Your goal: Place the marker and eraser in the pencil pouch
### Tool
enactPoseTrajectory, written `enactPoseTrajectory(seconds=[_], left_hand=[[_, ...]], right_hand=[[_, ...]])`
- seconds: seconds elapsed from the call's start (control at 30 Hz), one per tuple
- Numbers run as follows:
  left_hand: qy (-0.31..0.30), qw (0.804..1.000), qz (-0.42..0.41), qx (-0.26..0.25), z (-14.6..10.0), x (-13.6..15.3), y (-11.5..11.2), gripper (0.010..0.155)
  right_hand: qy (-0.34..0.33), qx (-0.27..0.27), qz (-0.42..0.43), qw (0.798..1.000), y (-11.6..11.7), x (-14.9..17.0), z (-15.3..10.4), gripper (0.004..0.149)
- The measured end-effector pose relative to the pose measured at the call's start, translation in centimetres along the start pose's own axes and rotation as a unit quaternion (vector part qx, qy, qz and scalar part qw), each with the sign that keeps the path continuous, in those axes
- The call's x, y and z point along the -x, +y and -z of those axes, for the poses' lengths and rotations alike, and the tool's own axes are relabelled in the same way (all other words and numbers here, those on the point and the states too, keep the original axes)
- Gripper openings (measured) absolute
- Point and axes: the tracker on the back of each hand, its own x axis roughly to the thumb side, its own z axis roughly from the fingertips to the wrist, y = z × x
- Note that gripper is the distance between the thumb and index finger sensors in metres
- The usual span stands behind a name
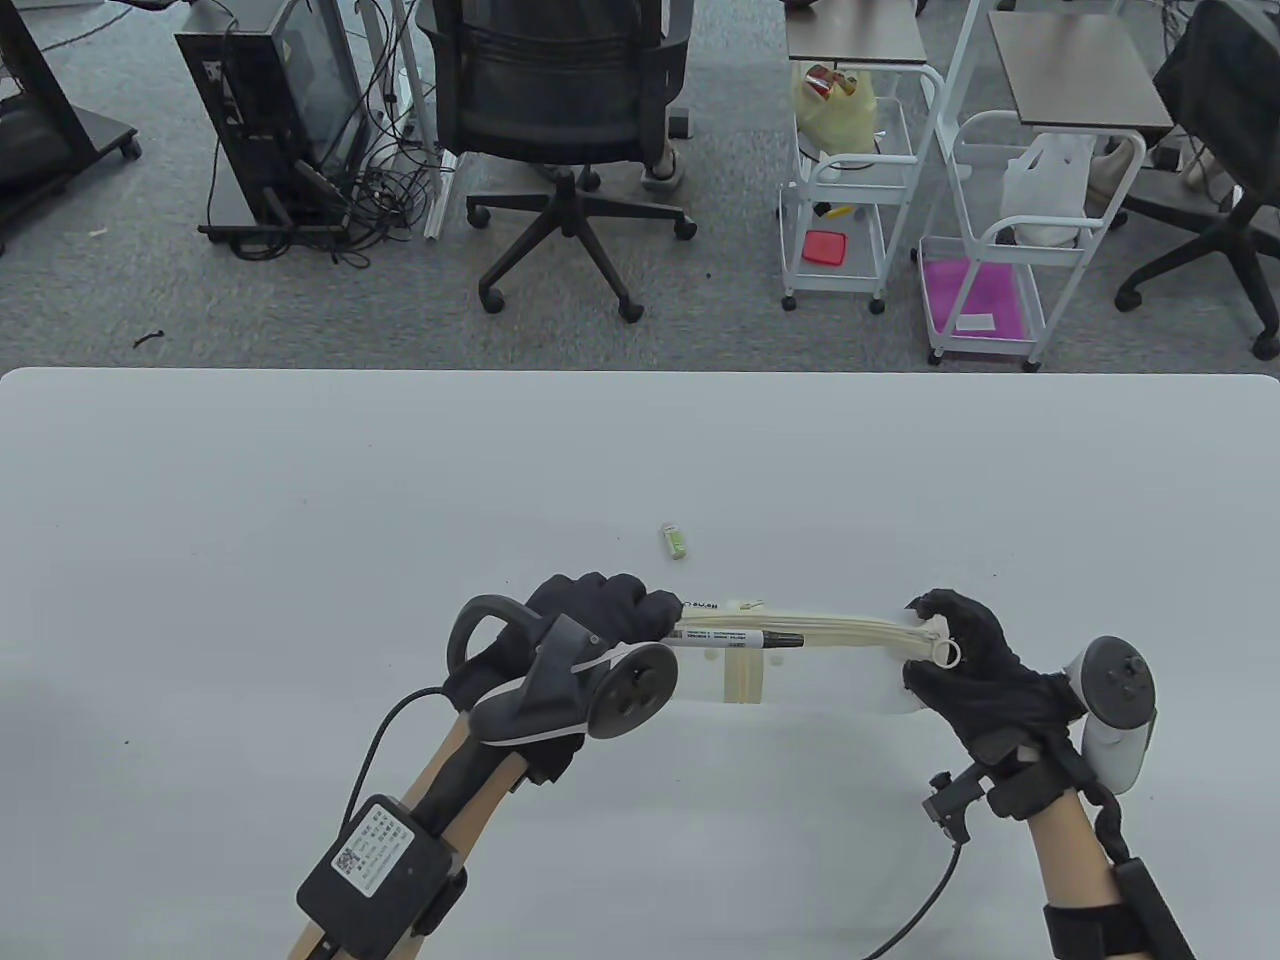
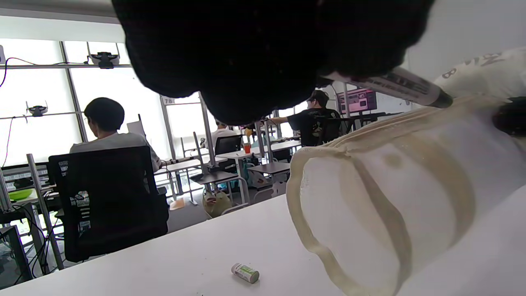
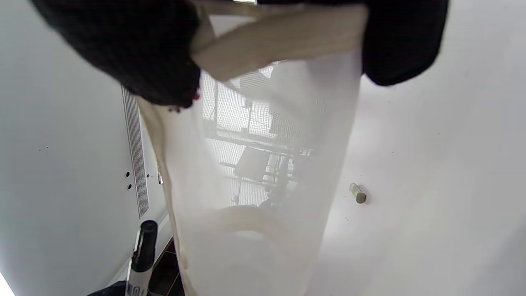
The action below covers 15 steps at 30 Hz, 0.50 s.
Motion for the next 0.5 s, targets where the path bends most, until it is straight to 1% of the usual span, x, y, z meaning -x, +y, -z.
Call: enactPoseTrajectory(seconds=[0.17,0.27,0.37,0.5], left_hand=[[0.016,0.999,0.040,-0.030,0.7,-0.6,0.1,0.050],[0.013,0.998,0.045,-0.033,1.2,-1.1,0.1,0.049],[0.002,0.996,0.062,-0.065,1.5,-2.5,0.1,0.049],[-0.014,0.994,0.071,-0.088,2.1,-4.7,0.0,0.049]], right_hand=[[0.000,-0.014,-0.006,1.000,0.2,0.0,0.0,0.068],[-0.005,-0.015,-0.005,1.000,0.4,-0.1,0.0,0.068],[-0.009,-0.018,-0.012,1.000,0.6,-0.2,0.0,0.068],[-0.013,-0.024,-0.012,1.000,1.0,-0.3,-0.1,0.068]])
